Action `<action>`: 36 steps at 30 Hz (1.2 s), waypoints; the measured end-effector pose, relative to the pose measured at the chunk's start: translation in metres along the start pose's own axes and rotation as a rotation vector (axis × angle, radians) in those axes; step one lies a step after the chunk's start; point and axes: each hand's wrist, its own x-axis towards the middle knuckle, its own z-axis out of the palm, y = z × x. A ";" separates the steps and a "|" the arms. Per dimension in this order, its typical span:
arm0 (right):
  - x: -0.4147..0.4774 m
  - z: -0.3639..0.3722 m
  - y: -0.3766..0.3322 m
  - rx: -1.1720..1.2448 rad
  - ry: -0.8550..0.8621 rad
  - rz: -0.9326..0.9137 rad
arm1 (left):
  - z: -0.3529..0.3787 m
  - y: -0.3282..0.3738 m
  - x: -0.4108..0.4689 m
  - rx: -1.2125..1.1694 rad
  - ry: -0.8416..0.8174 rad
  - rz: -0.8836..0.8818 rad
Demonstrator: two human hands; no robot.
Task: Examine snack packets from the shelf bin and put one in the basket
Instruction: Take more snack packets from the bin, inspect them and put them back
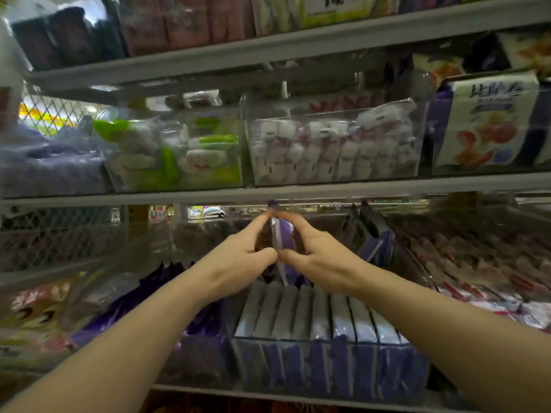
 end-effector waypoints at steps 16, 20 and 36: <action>0.071 0.030 0.045 -0.281 0.037 0.105 | -0.002 -0.045 0.039 0.221 0.148 0.088; 0.070 0.025 0.048 -0.271 -0.053 0.056 | -0.004 -0.050 0.043 0.235 0.140 0.121; 0.073 -0.007 0.041 -0.347 -0.186 0.001 | -0.005 -0.040 0.090 0.682 -0.099 0.074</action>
